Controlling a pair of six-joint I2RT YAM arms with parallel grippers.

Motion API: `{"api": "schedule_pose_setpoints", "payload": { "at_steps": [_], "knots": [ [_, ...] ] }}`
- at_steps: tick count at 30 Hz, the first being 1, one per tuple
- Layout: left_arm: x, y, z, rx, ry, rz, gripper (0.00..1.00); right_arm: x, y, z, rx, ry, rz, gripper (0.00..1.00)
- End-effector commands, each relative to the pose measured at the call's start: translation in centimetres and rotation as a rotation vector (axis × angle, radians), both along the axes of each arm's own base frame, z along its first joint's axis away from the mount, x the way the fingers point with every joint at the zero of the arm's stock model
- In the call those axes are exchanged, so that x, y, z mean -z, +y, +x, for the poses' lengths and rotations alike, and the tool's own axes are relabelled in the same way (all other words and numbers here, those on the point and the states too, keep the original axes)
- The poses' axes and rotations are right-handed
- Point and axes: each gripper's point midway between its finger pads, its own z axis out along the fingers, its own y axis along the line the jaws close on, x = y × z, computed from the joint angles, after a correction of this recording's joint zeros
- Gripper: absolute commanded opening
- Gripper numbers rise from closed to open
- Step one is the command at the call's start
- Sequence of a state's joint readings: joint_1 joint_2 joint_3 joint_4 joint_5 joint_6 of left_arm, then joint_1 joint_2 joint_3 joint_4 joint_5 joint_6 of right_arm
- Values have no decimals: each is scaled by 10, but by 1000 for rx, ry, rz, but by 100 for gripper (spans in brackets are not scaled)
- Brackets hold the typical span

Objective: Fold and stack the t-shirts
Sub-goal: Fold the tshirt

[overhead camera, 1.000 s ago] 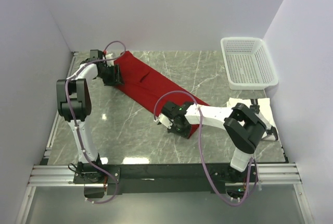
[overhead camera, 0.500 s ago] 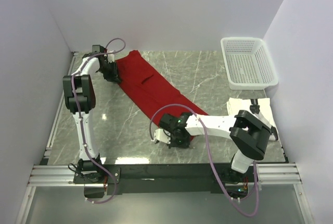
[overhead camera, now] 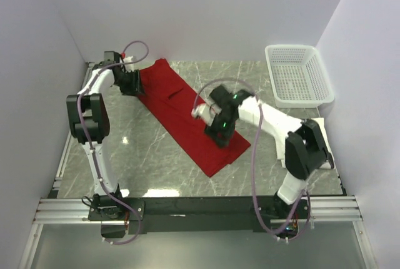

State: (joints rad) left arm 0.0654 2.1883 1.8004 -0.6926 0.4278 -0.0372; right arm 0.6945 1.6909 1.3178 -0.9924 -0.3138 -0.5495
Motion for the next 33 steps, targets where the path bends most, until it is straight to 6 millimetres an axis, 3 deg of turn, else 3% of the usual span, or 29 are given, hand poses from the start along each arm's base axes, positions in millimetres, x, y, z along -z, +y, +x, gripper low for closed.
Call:
{"api": "schedule_pose_setpoints", "payload": {
  "at_steps": [1,3,4,7,11,15,16,18,20,23,26,27,30,31,33],
  "knots": [
    [-68,2,6,20,-184,25,53,-2,-19,53,143,15,-3,60],
    [-60,-2,-3,27,-143,23,51,11,-28,74,197,31,-41,53],
    [-59,-5,-4,28,-128,17,49,8,-34,92,230,3,-50,47],
    [-41,-12,-10,21,-70,6,47,21,-45,109,260,7,-95,38],
    [-16,-23,-13,18,-11,16,48,36,-48,106,253,32,-118,30],
    [3,-38,-14,42,20,41,48,49,-52,90,254,78,-123,25],
    [12,-40,-14,51,34,53,47,61,-58,75,248,110,-149,22],
    [18,-43,-13,56,43,55,48,64,-58,71,243,112,-152,19],
    [31,-46,-14,63,67,68,47,75,-63,53,237,151,-171,18],
    [46,-53,-13,97,99,86,46,83,-61,16,199,220,-179,18],
    [56,-67,-9,150,110,103,46,85,-48,-25,132,278,-174,17],
    [60,-75,-9,201,98,121,46,83,-37,-48,88,312,-160,17],
    [56,-100,7,266,53,134,46,77,-17,-83,28,366,-131,17],
    [64,-106,8,279,59,136,46,73,-2,-100,-17,396,-100,17],
    [49,-117,24,279,18,111,47,66,15,-108,-29,415,-70,18]
  ]
}}
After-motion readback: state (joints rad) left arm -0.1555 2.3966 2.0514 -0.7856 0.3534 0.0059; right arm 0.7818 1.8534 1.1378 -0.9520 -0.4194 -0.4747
